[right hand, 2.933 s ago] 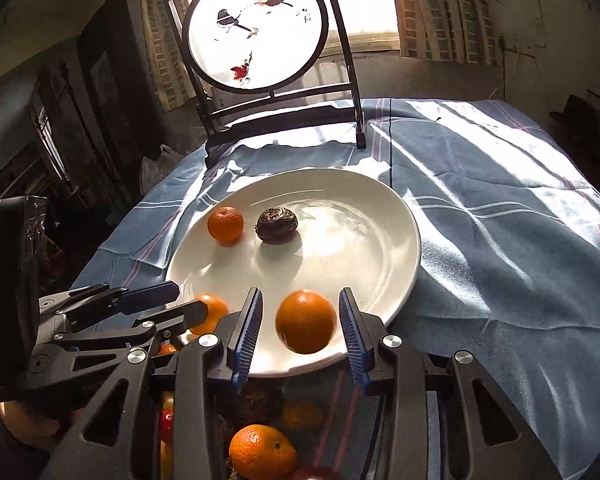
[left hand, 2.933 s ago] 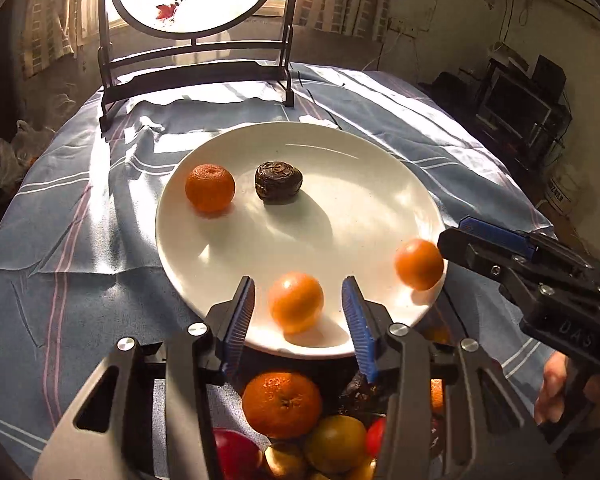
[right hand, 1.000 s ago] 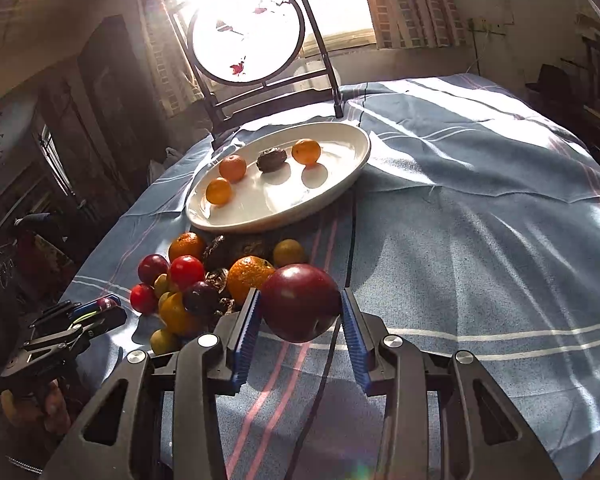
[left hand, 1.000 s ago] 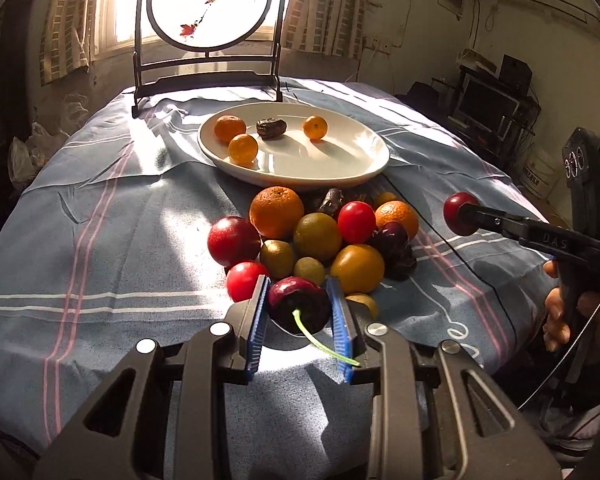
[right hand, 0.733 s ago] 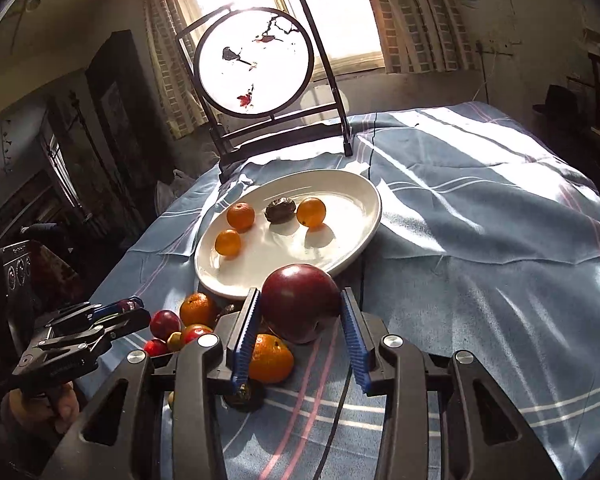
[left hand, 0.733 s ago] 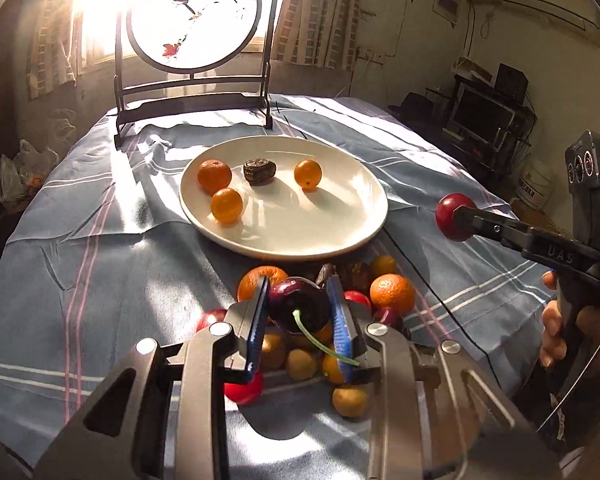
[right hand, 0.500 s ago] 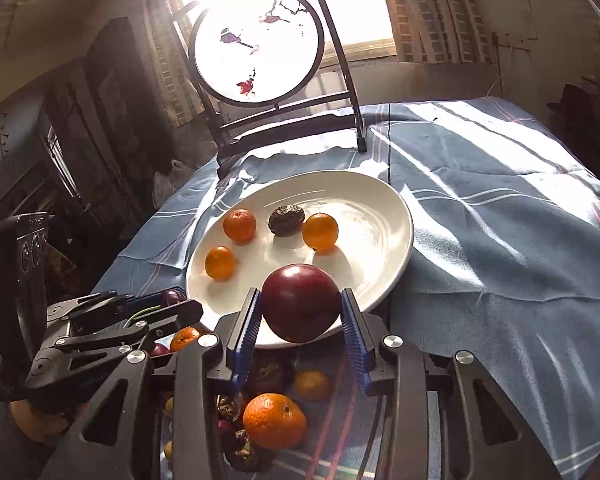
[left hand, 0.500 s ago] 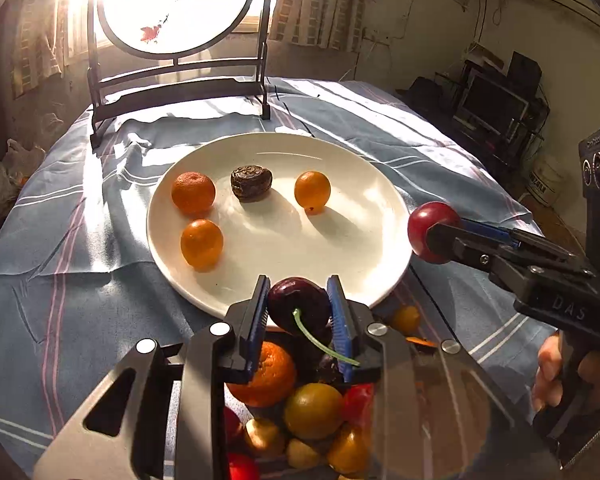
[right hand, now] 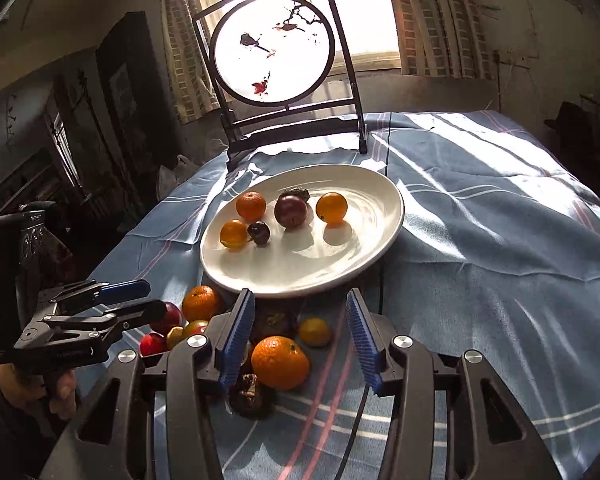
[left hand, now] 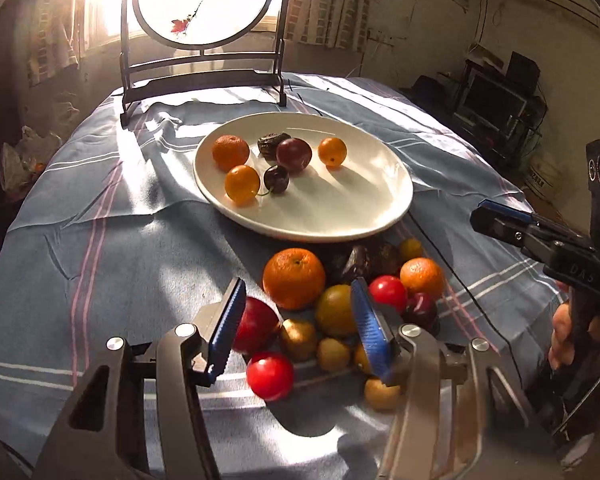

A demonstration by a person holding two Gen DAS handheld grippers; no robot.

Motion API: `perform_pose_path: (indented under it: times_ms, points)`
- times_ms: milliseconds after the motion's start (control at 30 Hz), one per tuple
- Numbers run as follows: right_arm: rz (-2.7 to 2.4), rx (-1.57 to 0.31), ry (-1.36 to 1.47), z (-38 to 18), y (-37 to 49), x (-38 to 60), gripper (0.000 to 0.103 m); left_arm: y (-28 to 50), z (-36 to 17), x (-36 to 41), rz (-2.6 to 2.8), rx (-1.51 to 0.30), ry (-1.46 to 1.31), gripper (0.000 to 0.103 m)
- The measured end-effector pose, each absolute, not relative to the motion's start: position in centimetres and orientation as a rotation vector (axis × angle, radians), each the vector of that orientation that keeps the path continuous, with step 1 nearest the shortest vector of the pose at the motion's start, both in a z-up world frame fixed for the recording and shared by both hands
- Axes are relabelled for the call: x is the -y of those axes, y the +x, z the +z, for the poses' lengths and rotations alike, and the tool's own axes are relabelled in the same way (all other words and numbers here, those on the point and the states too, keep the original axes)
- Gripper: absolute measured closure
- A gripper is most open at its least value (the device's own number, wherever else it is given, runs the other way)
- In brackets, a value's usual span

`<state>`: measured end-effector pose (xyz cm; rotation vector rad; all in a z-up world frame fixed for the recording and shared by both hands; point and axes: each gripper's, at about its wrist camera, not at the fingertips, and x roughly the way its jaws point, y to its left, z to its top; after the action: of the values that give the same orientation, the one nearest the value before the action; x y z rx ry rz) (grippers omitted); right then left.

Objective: Organize fruits
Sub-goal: 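Place the cherry and the red plum on the plate, opening both grippers, then grasp a red tomato with the left gripper while the right grasps an orange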

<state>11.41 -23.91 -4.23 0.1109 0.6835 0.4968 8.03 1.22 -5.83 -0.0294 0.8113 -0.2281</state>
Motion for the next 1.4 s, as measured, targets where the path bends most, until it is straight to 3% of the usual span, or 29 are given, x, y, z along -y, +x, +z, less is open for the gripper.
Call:
perform_pose_path:
  times_ms: [400, 467, 533, 933, 1233, 1267, 1400]
  points:
    - [0.479, -0.752, 0.166, -7.9, 7.6, 25.9, 0.055, 6.2, -10.5, -2.7, -0.163, -0.871, 0.002, 0.053]
    - [0.487, -0.759, 0.151, -8.0, 7.4, 25.6, 0.055, 6.8, -10.7, -2.6, -0.166, -0.866, -0.007, 0.057]
    - [0.5, -0.765, 0.134, -8.1, 7.3, 24.9, 0.055, 6.8, -10.7, -2.3, -0.175, -0.847, 0.002, 0.076]
    - [0.477, -0.713, -0.035, -7.3, 7.7, 20.0, 0.055, 3.8, -9.3, -2.6, -0.201, -0.81, -0.036, 0.076]
    - [0.489, -0.875, 0.22, -9.7, 12.8, 21.2, 0.055, 3.8, -9.6, -2.6, -0.204, -0.81, -0.059, 0.076]
    - [0.492, -0.9, 0.23, -10.1, 13.1, 21.0, 0.06, 3.8, -9.7, -2.6, -0.203, -0.81, -0.059, 0.076]
    - [0.502, -0.84, 0.215, -9.6, 12.0, 21.0, 0.061, 3.7, -9.3, -2.8, -0.199, -0.798, -0.064, 0.076]
